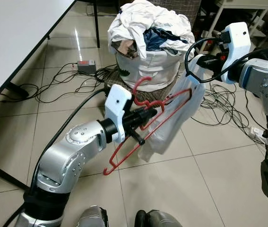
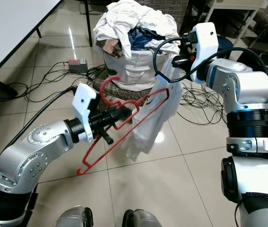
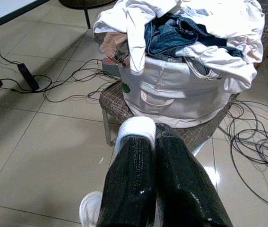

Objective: Hang hanger

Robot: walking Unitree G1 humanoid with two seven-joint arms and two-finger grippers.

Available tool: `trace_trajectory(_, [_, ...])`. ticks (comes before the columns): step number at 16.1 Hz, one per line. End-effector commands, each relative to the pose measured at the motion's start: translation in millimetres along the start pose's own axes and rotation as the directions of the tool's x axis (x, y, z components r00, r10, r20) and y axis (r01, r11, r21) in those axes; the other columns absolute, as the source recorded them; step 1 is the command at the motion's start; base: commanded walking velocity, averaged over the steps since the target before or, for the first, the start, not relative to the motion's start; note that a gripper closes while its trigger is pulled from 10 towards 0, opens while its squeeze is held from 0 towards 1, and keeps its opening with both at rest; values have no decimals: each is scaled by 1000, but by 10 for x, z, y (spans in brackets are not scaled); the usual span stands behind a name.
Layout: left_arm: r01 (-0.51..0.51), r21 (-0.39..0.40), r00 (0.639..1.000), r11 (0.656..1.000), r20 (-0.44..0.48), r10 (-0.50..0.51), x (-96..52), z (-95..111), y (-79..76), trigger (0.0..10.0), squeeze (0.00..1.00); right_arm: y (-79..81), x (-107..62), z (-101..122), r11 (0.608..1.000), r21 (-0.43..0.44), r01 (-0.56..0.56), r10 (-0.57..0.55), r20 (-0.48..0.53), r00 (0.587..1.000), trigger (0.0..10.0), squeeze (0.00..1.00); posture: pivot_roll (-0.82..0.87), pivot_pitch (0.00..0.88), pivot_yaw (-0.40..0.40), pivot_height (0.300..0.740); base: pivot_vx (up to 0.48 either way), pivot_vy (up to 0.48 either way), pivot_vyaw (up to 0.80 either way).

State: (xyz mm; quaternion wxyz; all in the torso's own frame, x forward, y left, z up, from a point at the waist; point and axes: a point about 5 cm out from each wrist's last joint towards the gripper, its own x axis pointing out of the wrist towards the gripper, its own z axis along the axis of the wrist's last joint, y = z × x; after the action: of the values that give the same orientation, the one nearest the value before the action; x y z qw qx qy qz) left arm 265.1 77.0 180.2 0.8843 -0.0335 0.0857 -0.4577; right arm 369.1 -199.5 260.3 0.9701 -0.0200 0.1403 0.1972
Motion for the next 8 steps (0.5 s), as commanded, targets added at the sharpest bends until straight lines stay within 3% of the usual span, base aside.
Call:
trace_trajectory(1, [79, 3, 996, 997, -27, -79, 28, -40, -137, 10000, 0, -55, -52, 82, 1000, -9, 26, -25, 36, 999, 10000, 0, -171, 88, -110, 740, 0, 0, 0])
trace_trajectory(4, [54, 67, 994, 996, -103, -47, 99, -169, -150, 10000, 0, -50, -50, 108, 1000, -9, 25, -25, 41, 999, 10000, 0, -175, 87, -116, 740, 0, 0, 0])
trace_trajectory(6, [-181, 145, 967, 973, -153, 202, 212, -248, 87, 10000, 0, -11, -52, 138, 1000, -8, 10, -10, 49, 999, 10000, 0, -173, 88, -119, 740, 0, 0, 0])
trace_trajectory(8, [-292, 144, 939, 945, -144, 312, 258, -241, 199, 10000, 0, 25, -61, 154, 1000, -7, -4, 5, 55, 999, 10000, 0, -174, 88, -120, 740, 0, 0, 0])
